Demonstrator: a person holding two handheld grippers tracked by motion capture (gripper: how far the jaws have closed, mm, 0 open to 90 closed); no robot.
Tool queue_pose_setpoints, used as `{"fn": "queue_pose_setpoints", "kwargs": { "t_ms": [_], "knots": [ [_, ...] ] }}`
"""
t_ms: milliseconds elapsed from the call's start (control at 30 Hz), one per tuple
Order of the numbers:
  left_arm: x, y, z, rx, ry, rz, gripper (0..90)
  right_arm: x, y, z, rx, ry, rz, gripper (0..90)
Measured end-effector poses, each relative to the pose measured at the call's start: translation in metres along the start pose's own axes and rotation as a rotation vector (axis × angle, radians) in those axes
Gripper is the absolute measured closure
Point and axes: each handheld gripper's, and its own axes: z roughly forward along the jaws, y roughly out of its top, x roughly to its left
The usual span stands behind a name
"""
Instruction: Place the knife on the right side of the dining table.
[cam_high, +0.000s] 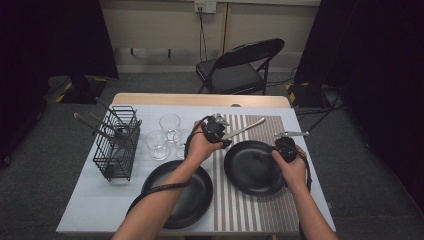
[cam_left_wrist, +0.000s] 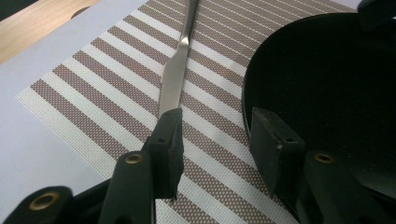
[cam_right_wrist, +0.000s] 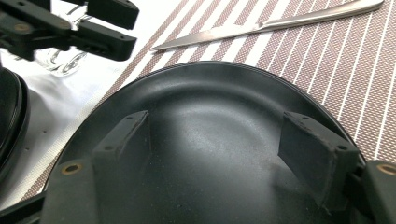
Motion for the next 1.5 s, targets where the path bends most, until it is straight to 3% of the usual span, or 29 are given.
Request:
{"fn": "queue_pose_setpoints", "kwargs": {
  "t_ms": [300,633,1133,1500],
  "knots": [
    [-0.008,-0.006,-0.013,-0.014,-0.07,-0.023,47.9,-0.001,0.002,-0.001,0.005,-0.014,0.002,24.6],
    [-0.014,-0.011,-0.026,-0.017,-0.116,-0.024,40.3,0.002,0.004,0.005,0.025,-0.024,-0.012,24.6],
    [-0.018,-0.018,-0.046,-0.009,-0.133,-0.031,31.4,0.008,0.013,0.008,0.033,-0.032,-0.037,24.6],
    [-0.02,-0.029,-0.056,-0.022,-0.156,-0.056,24.3,0.003,0.016,0.011,0.039,-0.046,-0.034,24.6]
  ]
}}
